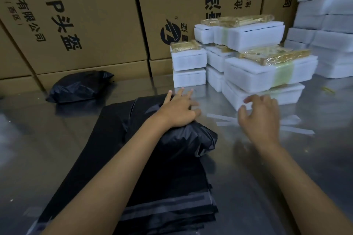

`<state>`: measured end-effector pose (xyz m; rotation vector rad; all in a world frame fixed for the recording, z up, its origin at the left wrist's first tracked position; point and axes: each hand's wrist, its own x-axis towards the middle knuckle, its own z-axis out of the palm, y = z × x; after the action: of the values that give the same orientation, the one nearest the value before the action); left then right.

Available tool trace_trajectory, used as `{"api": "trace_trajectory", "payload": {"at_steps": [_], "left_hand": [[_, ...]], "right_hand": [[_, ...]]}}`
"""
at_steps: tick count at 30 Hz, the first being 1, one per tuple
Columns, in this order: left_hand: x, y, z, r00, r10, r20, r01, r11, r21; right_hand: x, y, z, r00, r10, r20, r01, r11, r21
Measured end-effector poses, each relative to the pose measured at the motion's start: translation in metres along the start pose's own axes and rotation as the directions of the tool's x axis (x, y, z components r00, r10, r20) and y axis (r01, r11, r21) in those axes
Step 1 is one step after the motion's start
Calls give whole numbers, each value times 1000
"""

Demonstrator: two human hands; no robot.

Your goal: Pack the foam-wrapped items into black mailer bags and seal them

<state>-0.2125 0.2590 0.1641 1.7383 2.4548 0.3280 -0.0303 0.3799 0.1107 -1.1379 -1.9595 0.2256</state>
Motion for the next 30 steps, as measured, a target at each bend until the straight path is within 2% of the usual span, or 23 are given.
{"api": "trace_trajectory", "payload": {"at_steps": [2, 4, 6, 8, 10, 11, 12, 14, 16, 19, 22, 25, 27, 30], "left_hand": [[-13, -14, -3, 975, -19, -221, -1, 996, -91], [-24, -38, -11, 937, -146, -318, 121, 988, -99], [-35, -63, -17, 890, -362, -277, 324, 930, -174], [-44, -80, -17, 822, -553, -135, 454, 781, -429], [-48, -87, -7, 794, -606, 35, 433, 525, -733], [-49, -88, -1, 796, -599, 84, 387, 398, -832], [-50, -88, 3, 800, -592, 98, 342, 317, -885], [-52, -88, 9, 804, -589, 85, 273, 239, -932], [-54, -90, 13, 791, -605, 93, 243, 171, -955], [-60, -91, 17, 773, -621, 129, 263, 129, -956], [-64, -91, 16, 836, -527, 151, 223, 75, -972], [-72, -85, 13, 832, -548, 89, 149, 66, -987], [-74, -84, 14, 814, -580, -16, 68, 123, -990], [-81, -86, 7, 836, -524, -161, -78, 177, -981]], "right_hand": [[-14, -23, 8, 991, -89, 101, 62, 968, 244], [-28, -46, 14, 960, -94, 263, -39, 888, 459], [-34, -67, 14, 908, -83, 410, -197, 779, 595], [-27, -83, 10, 860, -92, 502, -303, 700, 647], [-17, -101, 8, 827, -125, 548, -327, 686, 650], [-14, -112, 10, 813, -146, 564, -325, 689, 647], [-12, -122, 13, 791, -169, 588, -322, 703, 635], [-14, -137, 21, 715, -193, 672, -340, 744, 575], [-17, -138, 30, 656, -137, 743, -426, 745, 514], [-17, -128, 37, 602, -61, 796, -573, 661, 484], [-18, -124, 41, 567, -20, 823, -626, 639, 447], [-20, -126, 38, 582, -28, 813, -637, 606, 477], [-20, -124, 35, 608, -73, 791, -601, 608, 518], [-23, -125, 26, 631, -206, 748, -543, 571, 616]]}}
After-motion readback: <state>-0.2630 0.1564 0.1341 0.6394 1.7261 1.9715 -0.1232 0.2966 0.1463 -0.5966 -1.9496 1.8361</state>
